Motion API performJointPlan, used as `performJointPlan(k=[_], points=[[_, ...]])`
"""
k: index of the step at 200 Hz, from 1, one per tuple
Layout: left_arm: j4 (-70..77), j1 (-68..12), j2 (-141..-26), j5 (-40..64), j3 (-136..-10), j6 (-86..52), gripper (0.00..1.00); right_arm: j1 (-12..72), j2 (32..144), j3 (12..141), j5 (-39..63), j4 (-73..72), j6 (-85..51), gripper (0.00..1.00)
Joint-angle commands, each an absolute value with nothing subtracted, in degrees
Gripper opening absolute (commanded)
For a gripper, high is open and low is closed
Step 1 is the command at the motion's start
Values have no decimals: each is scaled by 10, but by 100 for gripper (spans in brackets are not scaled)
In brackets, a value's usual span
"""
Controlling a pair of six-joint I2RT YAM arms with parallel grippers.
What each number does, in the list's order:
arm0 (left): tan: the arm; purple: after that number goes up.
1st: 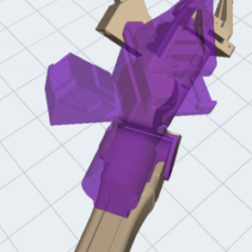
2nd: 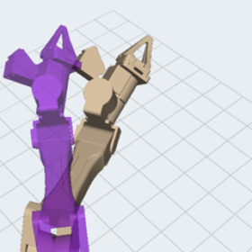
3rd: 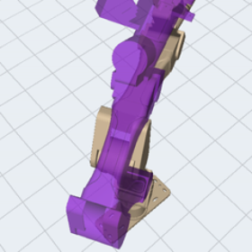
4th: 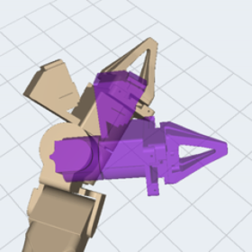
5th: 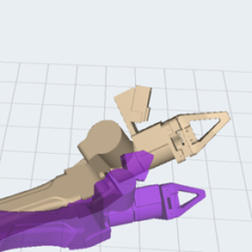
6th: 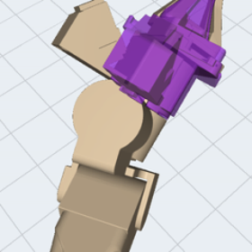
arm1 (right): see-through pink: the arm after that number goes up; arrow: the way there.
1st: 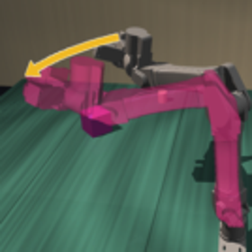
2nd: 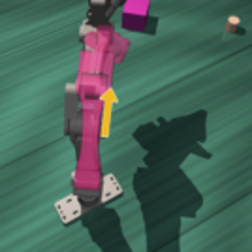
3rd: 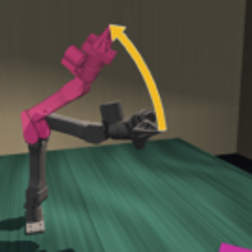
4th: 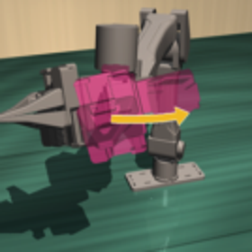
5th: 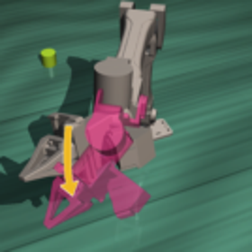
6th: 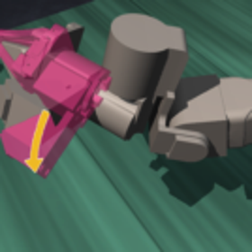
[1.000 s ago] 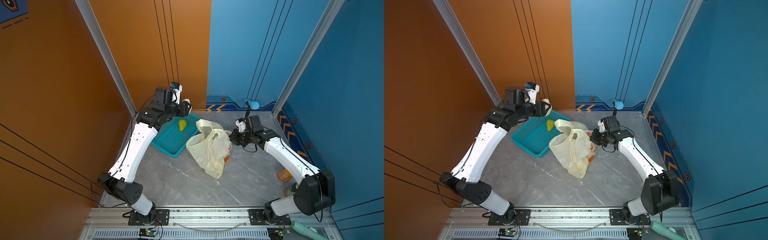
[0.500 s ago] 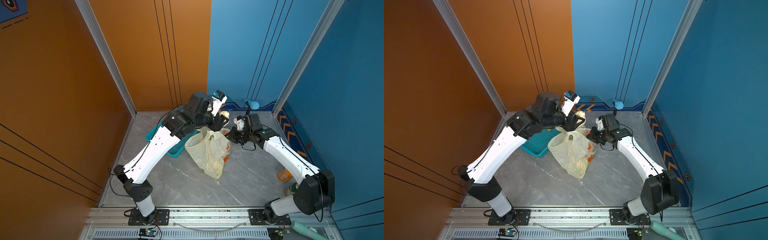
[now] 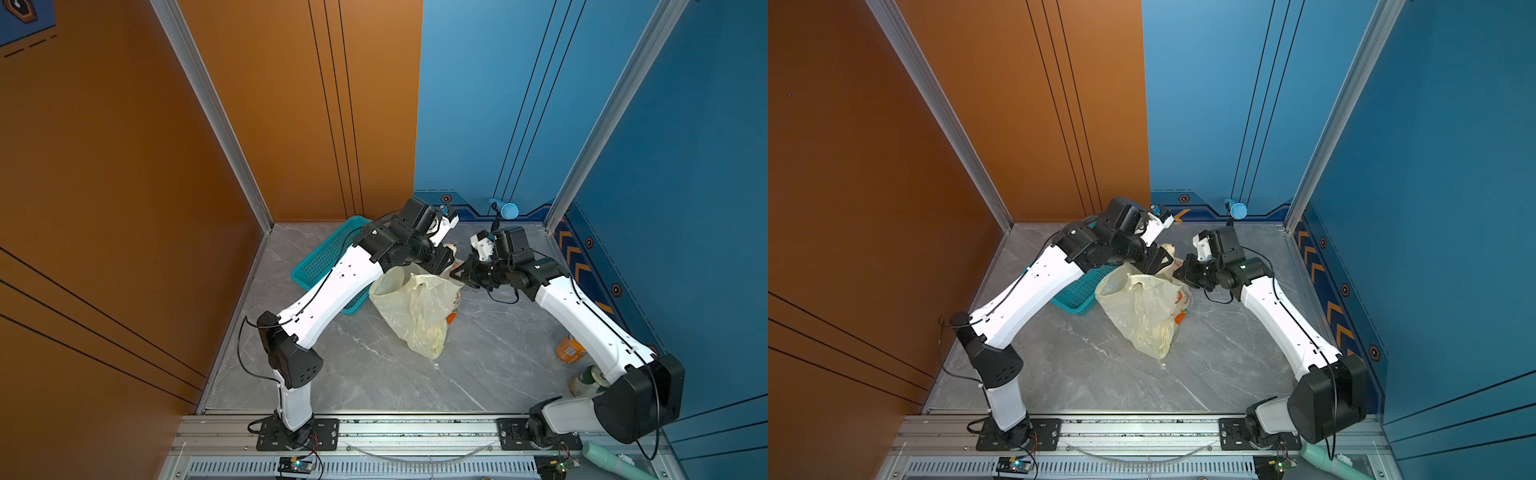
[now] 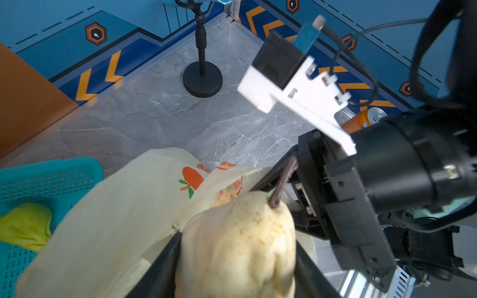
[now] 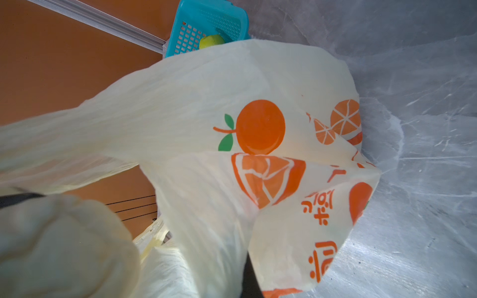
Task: Place the pears into plastic bags & tie knots
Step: Place the pear in the plastic bag, then pick up the pear from the basket.
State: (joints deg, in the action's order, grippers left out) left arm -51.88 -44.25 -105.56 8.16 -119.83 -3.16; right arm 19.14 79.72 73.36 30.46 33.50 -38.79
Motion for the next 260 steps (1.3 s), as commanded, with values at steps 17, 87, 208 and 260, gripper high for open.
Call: performJointPlan(k=[17,87,208,260], points=[[-526,-432,-1034,133,-1123,-12,32,168,779,745,329,333,-408,0],[-514,-409,-1046,152,-1097,-33,76,155,772,739,329,343,-405,0],[-259,-182,-875,244,-908,-234,82,83,760,707,317,371,-376,0],[-299,-132,-1014,111,-927,-204,82,75,768,713,324,375,-371,0]])
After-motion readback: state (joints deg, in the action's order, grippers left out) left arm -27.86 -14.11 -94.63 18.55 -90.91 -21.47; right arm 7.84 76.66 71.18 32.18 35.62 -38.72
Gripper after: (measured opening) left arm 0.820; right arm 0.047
